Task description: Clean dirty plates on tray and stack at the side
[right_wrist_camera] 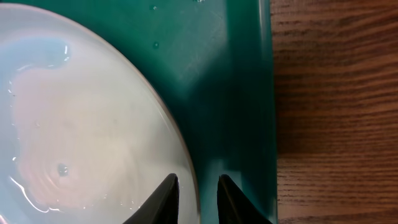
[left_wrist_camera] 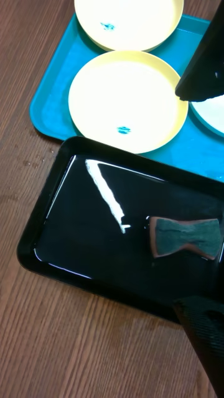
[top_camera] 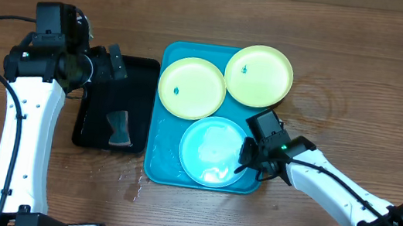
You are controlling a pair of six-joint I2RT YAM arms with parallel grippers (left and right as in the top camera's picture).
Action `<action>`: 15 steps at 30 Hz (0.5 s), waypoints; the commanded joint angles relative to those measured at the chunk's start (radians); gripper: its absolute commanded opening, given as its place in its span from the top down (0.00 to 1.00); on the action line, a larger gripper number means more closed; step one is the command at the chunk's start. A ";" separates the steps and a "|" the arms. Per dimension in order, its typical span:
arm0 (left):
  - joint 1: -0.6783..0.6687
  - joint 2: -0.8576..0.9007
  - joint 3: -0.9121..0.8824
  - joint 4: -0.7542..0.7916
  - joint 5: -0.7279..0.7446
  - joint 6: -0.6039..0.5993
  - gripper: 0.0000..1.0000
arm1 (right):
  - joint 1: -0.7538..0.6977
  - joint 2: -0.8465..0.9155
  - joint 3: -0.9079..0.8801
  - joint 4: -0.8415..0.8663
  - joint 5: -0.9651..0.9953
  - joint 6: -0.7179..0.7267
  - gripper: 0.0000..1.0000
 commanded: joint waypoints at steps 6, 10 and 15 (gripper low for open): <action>0.004 -0.008 0.021 0.001 0.006 -0.018 0.00 | -0.001 0.003 -0.018 0.020 0.022 0.001 0.78; 0.004 -0.008 0.021 0.001 0.006 -0.018 0.00 | -0.001 0.003 -0.028 0.027 0.022 0.000 0.78; 0.004 -0.008 0.021 0.001 0.006 -0.018 0.00 | -0.001 0.003 -0.028 0.030 0.021 0.000 0.83</action>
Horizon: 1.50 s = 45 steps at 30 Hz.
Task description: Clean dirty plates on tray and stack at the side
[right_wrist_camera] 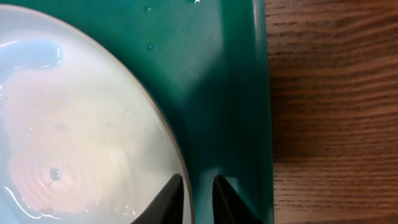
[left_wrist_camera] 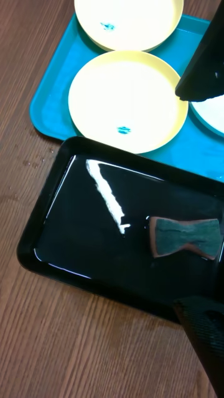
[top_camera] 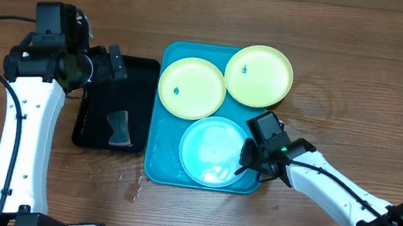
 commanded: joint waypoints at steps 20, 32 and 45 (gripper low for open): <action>0.004 -0.008 0.021 0.001 0.006 -0.018 0.00 | -0.001 0.003 -0.011 -0.014 -0.009 0.001 0.94; 0.004 -0.008 0.021 0.001 0.006 -0.018 0.00 | -0.001 0.003 -0.011 -0.022 -0.009 0.001 0.82; 0.004 -0.008 0.021 0.001 0.006 -0.018 0.00 | -0.001 0.003 -0.011 -0.021 -0.009 0.000 0.83</action>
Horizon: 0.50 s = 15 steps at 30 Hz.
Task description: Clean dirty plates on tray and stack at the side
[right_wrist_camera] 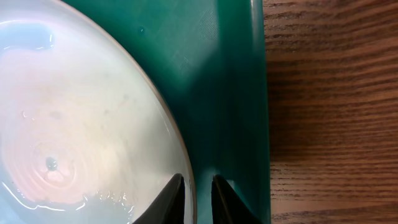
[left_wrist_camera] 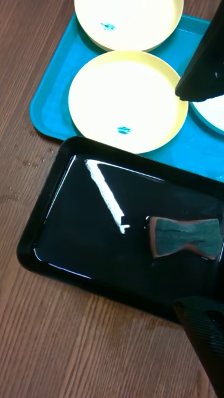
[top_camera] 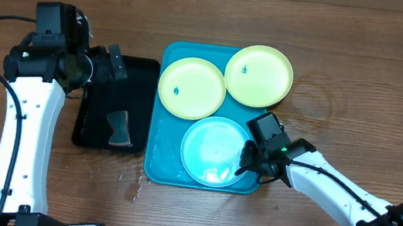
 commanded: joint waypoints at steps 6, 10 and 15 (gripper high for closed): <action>0.004 -0.008 0.021 0.001 0.006 -0.018 0.00 | -0.001 0.003 -0.008 0.004 0.006 -0.008 0.96; 0.004 -0.008 0.021 0.001 0.006 -0.018 0.00 | -0.018 0.002 0.036 -0.028 -0.038 -0.056 0.96; 0.004 -0.008 0.021 0.001 0.006 -0.018 0.00 | -0.045 -0.006 0.157 -0.211 -0.073 -0.057 0.96</action>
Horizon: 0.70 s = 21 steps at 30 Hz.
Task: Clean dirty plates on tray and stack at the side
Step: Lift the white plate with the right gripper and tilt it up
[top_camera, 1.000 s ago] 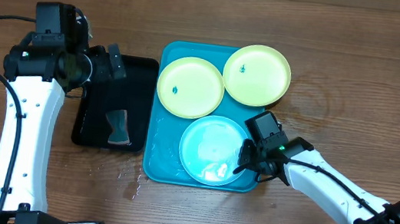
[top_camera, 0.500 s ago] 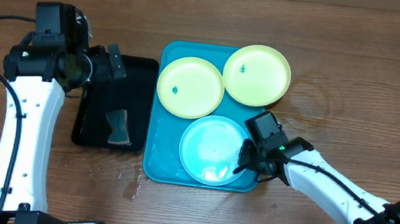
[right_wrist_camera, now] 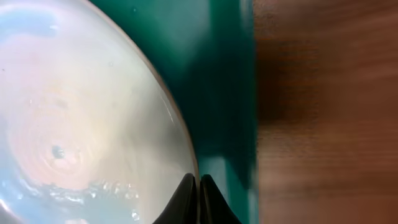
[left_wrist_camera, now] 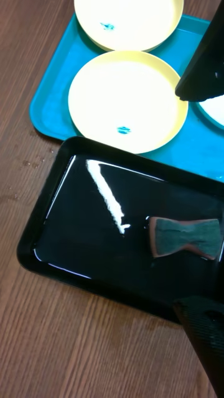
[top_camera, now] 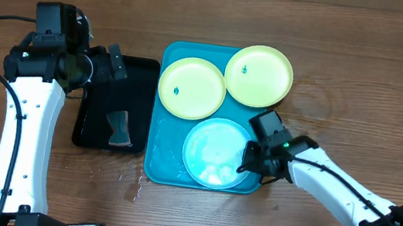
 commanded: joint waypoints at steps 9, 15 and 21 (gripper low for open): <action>0.004 -0.008 0.021 0.001 0.006 -0.018 0.00 | -0.014 -0.009 0.285 -0.276 -0.148 -0.052 0.96; 0.004 -0.008 0.021 0.001 0.006 -0.018 0.00 | -0.007 -0.009 0.330 -0.230 -0.248 -0.047 0.96; 0.004 -0.008 0.021 0.001 0.006 -0.018 0.00 | 0.045 -0.005 0.329 -0.063 -0.217 -0.001 0.96</action>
